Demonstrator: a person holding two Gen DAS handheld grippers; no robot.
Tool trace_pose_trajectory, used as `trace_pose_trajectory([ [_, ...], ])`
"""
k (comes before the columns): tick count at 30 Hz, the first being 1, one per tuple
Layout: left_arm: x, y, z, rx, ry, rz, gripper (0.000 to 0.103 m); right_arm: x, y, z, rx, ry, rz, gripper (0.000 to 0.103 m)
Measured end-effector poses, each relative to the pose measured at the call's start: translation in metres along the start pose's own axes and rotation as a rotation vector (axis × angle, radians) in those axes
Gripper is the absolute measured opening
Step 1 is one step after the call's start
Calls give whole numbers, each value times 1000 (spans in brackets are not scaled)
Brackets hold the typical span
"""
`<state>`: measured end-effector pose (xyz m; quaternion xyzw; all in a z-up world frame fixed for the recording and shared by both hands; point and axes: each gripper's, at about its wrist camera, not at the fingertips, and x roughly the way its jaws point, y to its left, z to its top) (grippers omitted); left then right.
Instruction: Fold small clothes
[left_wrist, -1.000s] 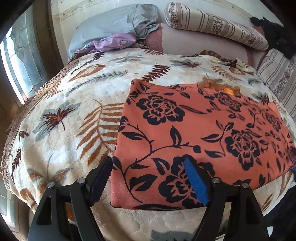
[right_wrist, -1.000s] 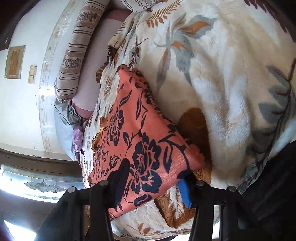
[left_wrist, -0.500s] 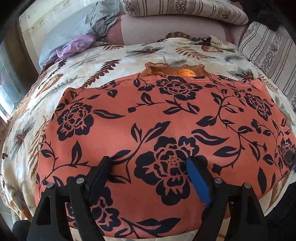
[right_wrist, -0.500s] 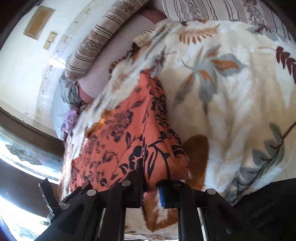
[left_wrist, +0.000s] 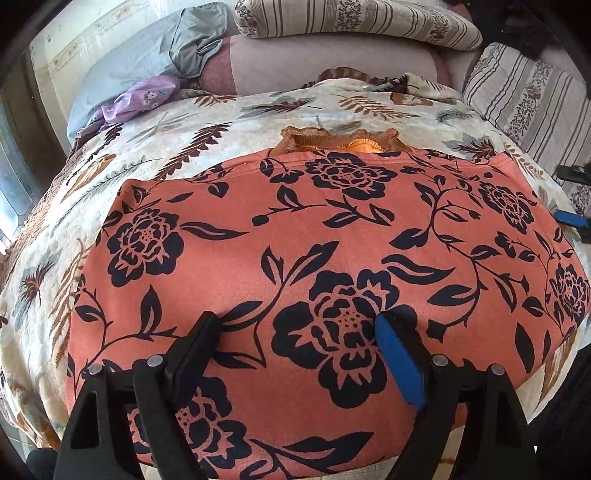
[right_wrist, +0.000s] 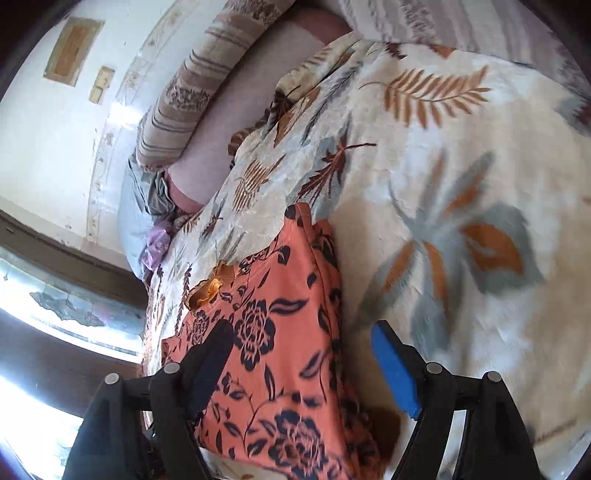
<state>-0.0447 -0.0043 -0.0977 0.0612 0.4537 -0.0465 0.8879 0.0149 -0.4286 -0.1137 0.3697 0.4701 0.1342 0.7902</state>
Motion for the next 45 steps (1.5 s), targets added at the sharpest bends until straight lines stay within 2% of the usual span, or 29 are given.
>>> trace_pose_trajectory([
  [2,0,1,-1,-2,-7,-5,87,34,-1,23,-4,86,-58,78],
  [4,0,1,-2,-4,-14,-9,87,58,5,35,-48,129,-115,76],
  [6,0,2,-3,-3,-23,-10,88,72,20,41,-106,165,-186,30],
  [7,0,3,-3,-3,-26,-13,88,71,30,42,-130,153,-200,15],
  [10,1,3,-3,-4,-34,-17,89,62,52,38,-247,39,-351,15],
  [12,1,3,-4,-1,-38,-13,90,75,40,34,-200,78,-404,22],
  [15,-1,5,-6,1,-51,-27,90,51,41,19,-180,13,-374,34],
  [17,-2,4,-11,8,-84,-24,90,24,49,3,-167,-57,-358,81],
  [19,-3,3,-14,10,-114,-22,90,-4,63,-21,-164,-132,-300,83],
  [23,-5,6,-12,-7,-121,-40,89,-28,99,-87,-193,-92,-67,83],
  [25,-9,9,-11,-24,-124,-47,89,-20,105,-118,-196,-28,6,83],
  [27,-19,18,-9,-78,-140,-36,89,-1,99,-138,-168,22,0,83],
  [30,-49,41,-8,-195,-205,-5,89,31,74,-153,-90,119,-61,83],
  [32,-66,58,-13,-254,-242,6,89,29,70,-154,-82,90,-30,83],
  [33,-67,66,-16,-273,-236,21,89,29,68,-152,-59,96,-24,83],
  [34,-62,73,-20,-287,-198,39,89,27,67,-151,-44,103,-18,83],
  [35,-49,81,-24,-300,-126,63,89,28,64,-149,-36,112,-11,83],
  [36,-34,88,-31,-321,-39,74,86,28,63,-148,-31,117,-4,83],
  [37,-23,96,-38,-348,11,57,76,29,61,-148,-26,117,4,83],
  [38,-27,99,-41,-354,-16,52,74,29,60,-148,-24,115,10,83],
  [40,-42,105,-39,-380,-59,20,60,29,61,-149,-29,108,13,83],
  [41,-50,109,-39,-400,-95,-5,60,28,61,-150,-32,106,12,83],
  [42,-56,113,-39,-413,-121,8,60,27,61,-149,-34,106,9,83],
  [43,-57,118,-40,-424,-123,30,66,25,61,-149,-38,107,7,83],
  [45,-48,129,-47,-455,-79,37,81,25,60,-150,-44,104,10,83],
])
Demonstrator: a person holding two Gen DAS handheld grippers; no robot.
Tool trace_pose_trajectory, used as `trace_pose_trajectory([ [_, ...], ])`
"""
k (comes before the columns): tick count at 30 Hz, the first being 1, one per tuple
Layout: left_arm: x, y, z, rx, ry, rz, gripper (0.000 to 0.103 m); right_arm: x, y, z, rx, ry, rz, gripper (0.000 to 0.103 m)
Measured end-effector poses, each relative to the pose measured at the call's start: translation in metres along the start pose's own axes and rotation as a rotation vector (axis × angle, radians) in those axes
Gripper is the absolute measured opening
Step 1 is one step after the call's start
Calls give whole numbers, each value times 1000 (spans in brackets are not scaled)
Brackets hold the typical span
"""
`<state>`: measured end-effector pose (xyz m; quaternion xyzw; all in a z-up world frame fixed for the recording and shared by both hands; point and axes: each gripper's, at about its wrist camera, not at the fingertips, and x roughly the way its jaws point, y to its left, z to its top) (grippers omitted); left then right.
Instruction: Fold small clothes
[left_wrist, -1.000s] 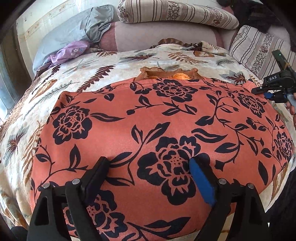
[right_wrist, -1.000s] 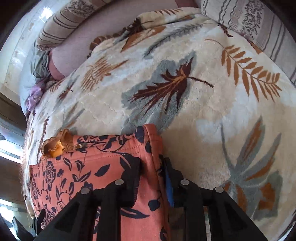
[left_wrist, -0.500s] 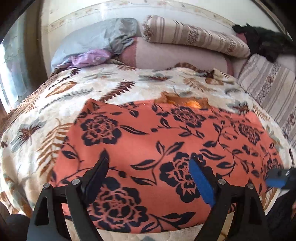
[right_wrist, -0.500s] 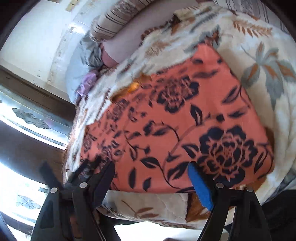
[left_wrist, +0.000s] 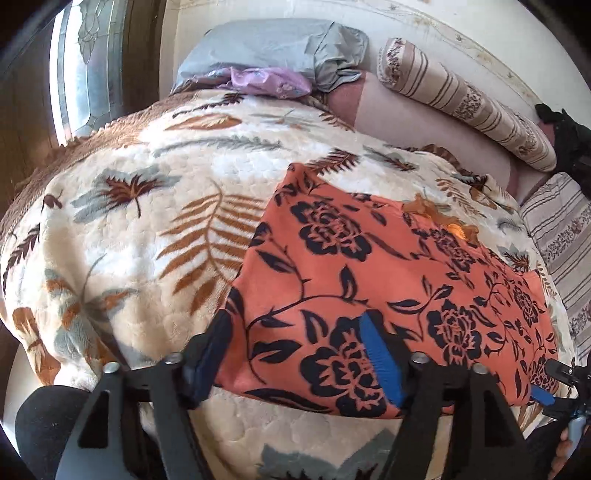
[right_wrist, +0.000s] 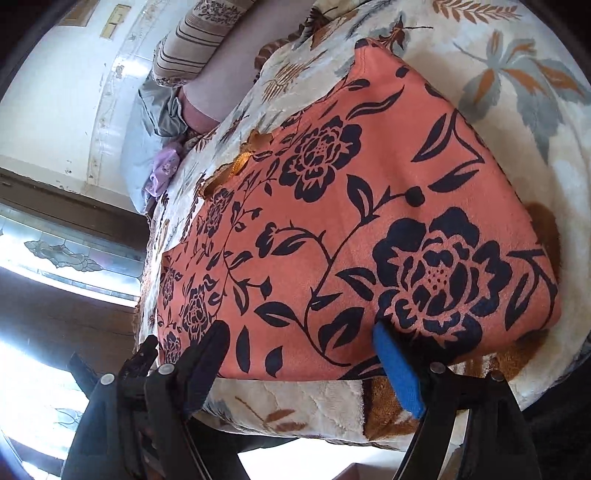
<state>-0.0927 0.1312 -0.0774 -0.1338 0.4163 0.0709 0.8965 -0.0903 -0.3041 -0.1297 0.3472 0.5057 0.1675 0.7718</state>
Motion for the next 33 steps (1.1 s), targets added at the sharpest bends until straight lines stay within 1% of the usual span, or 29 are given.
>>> trace_pose_trajectory([
  [2,12,11,-5,-10,56,35,79,-1,-1,0,-4,-3,12,83],
  [3,14,12,-9,-2,74,16,60,-1,-2,-1,-6,-3,19,83],
  [4,13,13,-9,3,72,20,54,-1,-3,0,-7,-1,25,83],
  [6,11,17,-8,-10,67,9,51,-3,-5,0,-12,6,35,83],
  [9,17,32,-9,-65,98,-24,52,-4,-6,0,-14,12,44,83],
  [10,18,33,-8,-69,102,-32,52,-4,-7,-1,-14,11,47,83],
  [13,17,30,-9,-49,109,-21,51,-4,-8,-1,-4,8,53,83],
  [16,11,35,-6,-94,142,-31,51,-5,-9,-1,-4,11,61,83],
  [18,1,37,-3,-103,141,-24,51,-5,-10,-1,-7,15,68,83],
  [20,-9,37,7,-97,119,-9,53,-6,-13,1,0,18,76,83],
  [22,-11,33,22,-85,98,-27,70,-6,-13,1,4,22,77,83],
  [23,-10,30,31,-79,79,-30,71,-6,-13,2,5,24,75,83],
  [24,-6,25,41,-61,71,-26,71,-6,-13,2,5,27,72,83],
  [27,24,7,69,13,95,-37,71,-5,-11,3,-5,35,67,85],
  [29,53,0,84,42,142,-39,71,-5,-11,2,-2,34,69,85],
  [30,69,-1,92,43,163,-26,71,-5,-12,2,0,33,72,85],
  [32,101,5,102,45,214,69,71,-5,-12,2,3,32,79,85],
  [33,110,13,105,10,223,74,71,-5,-12,2,7,32,81,85],
])
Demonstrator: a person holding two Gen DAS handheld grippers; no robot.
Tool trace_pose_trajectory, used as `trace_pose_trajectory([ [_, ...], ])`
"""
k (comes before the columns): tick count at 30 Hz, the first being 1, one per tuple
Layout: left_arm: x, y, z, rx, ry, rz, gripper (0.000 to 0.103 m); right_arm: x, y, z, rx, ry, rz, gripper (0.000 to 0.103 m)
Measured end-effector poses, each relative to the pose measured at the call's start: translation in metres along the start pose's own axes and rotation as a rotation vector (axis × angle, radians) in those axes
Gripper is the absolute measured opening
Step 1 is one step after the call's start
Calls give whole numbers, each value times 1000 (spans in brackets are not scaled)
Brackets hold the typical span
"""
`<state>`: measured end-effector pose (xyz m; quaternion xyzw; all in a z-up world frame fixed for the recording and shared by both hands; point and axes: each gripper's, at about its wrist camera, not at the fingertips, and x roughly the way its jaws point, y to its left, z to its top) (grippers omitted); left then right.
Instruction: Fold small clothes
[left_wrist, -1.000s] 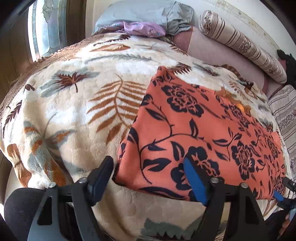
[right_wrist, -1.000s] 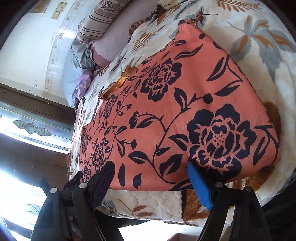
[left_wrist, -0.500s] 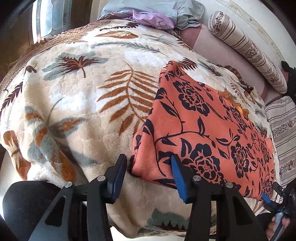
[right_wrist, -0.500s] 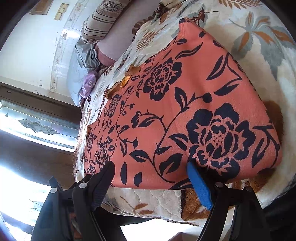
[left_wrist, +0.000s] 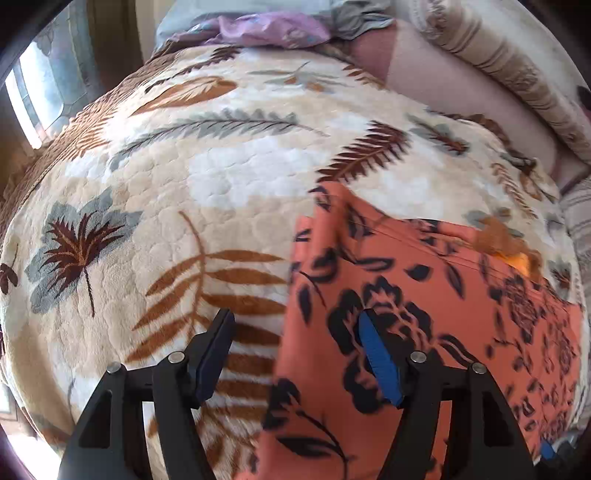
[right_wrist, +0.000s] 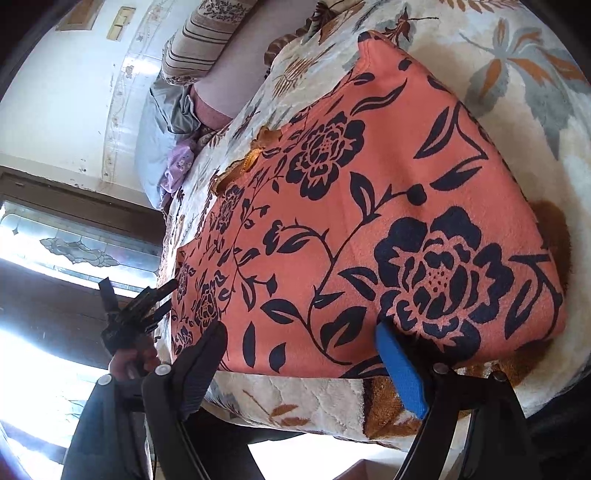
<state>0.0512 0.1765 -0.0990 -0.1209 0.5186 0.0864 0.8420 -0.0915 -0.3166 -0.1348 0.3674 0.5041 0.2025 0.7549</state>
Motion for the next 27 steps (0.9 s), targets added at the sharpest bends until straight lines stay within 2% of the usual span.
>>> trace_pose_trajectory([
  [2,0,7,6,-40,-9,-13,72,0,-1,1,5,4,2,85],
  [5,-11,-1,6,11,-57,43,72,1,-1,2,2,10,-7,85],
  [18,-8,2,1,8,-60,30,72,7,10,0,-20,7,-52,88],
  [27,-25,0,-10,21,-66,43,72,8,10,-2,-23,-9,-45,89],
])
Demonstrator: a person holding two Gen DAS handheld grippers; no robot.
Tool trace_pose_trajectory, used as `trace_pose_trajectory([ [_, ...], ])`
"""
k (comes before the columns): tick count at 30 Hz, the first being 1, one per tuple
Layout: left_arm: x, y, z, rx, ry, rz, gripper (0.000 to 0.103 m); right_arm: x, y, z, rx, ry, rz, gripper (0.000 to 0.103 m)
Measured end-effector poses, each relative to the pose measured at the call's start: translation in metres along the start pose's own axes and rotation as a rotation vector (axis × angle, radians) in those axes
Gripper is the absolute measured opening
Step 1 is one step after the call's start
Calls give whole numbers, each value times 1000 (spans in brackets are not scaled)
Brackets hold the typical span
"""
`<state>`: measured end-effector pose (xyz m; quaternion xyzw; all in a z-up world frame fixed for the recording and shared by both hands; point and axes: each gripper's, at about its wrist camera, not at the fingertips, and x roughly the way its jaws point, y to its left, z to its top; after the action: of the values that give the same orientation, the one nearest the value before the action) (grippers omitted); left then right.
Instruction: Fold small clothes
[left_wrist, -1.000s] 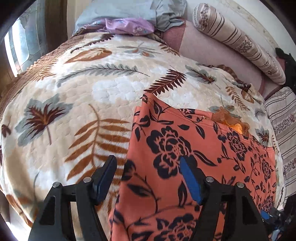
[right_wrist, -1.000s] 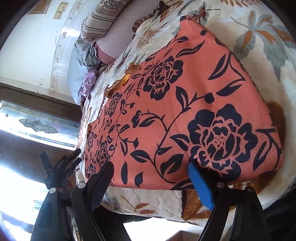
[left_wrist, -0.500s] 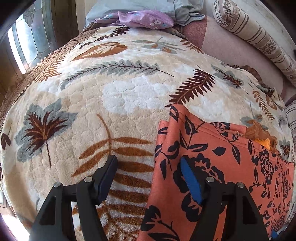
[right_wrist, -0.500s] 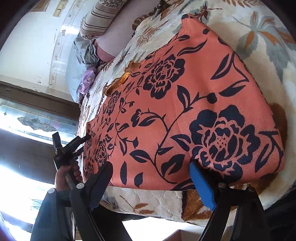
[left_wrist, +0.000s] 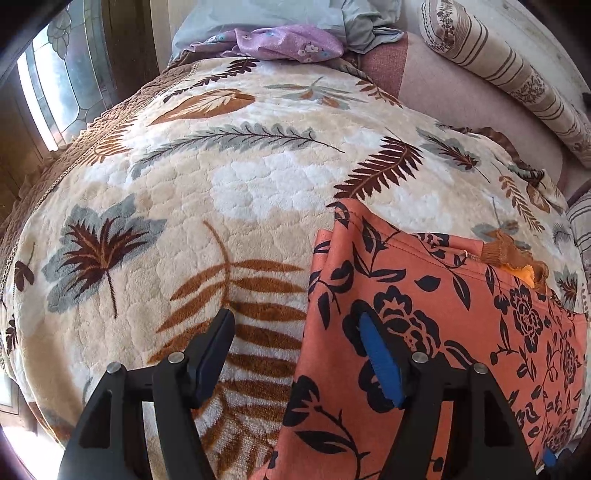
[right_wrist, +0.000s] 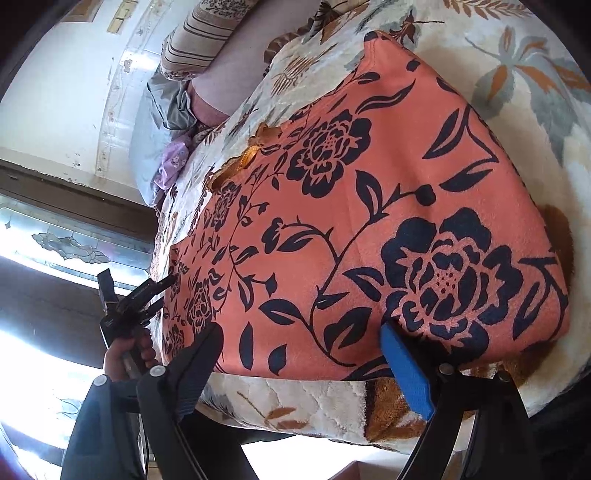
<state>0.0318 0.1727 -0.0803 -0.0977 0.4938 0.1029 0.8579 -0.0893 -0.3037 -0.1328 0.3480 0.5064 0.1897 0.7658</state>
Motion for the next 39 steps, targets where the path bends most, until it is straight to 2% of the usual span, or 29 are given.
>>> trace_pose_trajectory([
  [4,-18,-4,-7,1,-15,-5,72,-2,-2,-2,2,-11,6,89],
  [9,-44,-23,-30,38,-42,-55,72,-4,-3,-3,6,-22,12,90],
  [11,-35,-32,-42,75,-6,-34,72,-4,-3,-3,8,-24,13,91],
  [13,-16,-35,-53,93,52,17,73,-4,-2,-3,11,-25,14,91],
  [14,-15,-34,-56,86,41,16,73,-4,-2,-3,13,-25,14,91],
  [29,-17,-34,-55,95,36,17,76,1,5,-4,-5,-31,4,98],
  [39,-14,-28,-55,79,34,5,83,3,6,-2,-3,-20,0,98],
])
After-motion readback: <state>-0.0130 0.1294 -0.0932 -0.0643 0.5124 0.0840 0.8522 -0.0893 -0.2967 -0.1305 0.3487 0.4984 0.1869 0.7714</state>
